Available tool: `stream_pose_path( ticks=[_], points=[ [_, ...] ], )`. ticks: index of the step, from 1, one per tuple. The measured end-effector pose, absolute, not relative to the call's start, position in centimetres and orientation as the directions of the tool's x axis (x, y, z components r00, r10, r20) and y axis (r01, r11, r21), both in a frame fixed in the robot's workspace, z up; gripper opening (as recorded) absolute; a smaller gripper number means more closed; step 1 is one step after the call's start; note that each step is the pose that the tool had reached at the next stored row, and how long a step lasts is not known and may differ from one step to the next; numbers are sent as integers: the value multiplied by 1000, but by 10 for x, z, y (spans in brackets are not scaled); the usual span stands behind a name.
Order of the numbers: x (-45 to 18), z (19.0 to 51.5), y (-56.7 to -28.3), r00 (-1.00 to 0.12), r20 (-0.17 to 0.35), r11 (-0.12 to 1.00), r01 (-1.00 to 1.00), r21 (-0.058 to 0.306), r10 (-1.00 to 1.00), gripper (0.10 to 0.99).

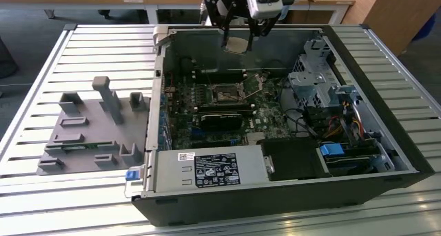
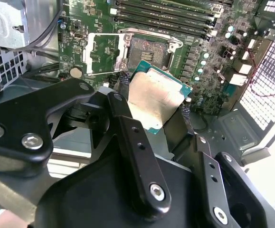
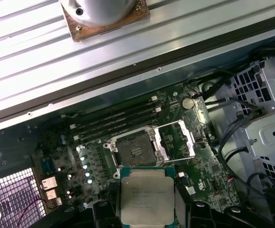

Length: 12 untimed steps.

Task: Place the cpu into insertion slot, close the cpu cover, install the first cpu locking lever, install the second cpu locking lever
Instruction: 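Place the cpu into insertion slot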

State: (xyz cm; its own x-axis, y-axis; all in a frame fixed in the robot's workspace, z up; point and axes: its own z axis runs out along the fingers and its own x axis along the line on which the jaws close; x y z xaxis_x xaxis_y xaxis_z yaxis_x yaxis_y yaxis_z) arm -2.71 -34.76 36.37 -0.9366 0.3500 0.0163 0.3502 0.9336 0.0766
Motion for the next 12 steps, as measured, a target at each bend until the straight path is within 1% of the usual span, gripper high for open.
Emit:
stream_pose_path(
  ticks=[12],
  points=[
    [-27, 363, -348, -921, 16, 918, 389, 77, 389, 541]
  ],
)
